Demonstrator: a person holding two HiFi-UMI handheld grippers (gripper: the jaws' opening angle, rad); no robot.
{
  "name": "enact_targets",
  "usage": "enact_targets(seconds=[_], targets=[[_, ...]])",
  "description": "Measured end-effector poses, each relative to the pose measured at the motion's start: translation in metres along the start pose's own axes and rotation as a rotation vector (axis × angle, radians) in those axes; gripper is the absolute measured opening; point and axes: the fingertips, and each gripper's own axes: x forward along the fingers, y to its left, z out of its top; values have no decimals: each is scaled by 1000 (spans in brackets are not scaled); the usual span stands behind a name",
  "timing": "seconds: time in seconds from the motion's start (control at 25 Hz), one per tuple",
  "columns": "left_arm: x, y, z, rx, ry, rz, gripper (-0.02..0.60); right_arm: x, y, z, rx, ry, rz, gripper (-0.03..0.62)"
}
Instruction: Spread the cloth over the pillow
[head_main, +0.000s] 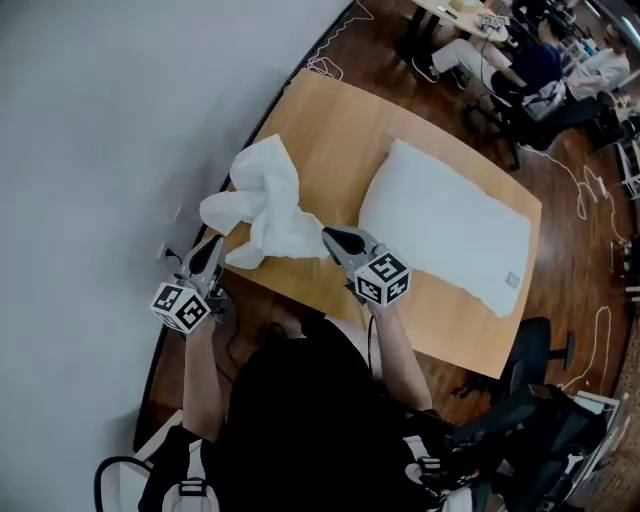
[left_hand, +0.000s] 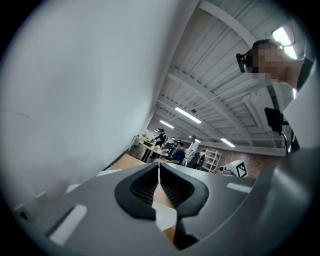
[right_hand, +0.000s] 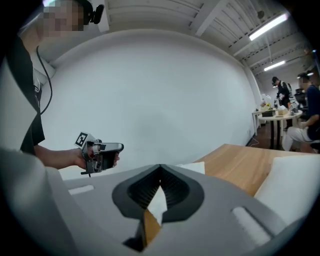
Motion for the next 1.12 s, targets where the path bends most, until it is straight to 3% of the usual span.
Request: enact_targets(seconds=[0.2,0.36,0.48,0.88,1.04,1.08,1.12], targets=[[5,20,4,31,15,146,-5,49,-49,-2,27,59,71,35],[6,33,-16,2,66,202,-5,81,-87,-13,45,142,47,146],[8,48,-30,-18,96,228,-5,117,-117,-22,50,219,16,156],[28,119,-44,-60,188,206,-5,263,-191,-79,55,530,-122,156],[35,143,-49,-71,239,178,-5,306,-198,-110,-79,671,-171,229],[37,149,-52,-74,249,170,-5,311,-198,-112,-116,679,-172,225],[39,154,-53,-78,258,162,-5,313,-198,-108,-137,675,-168,167]])
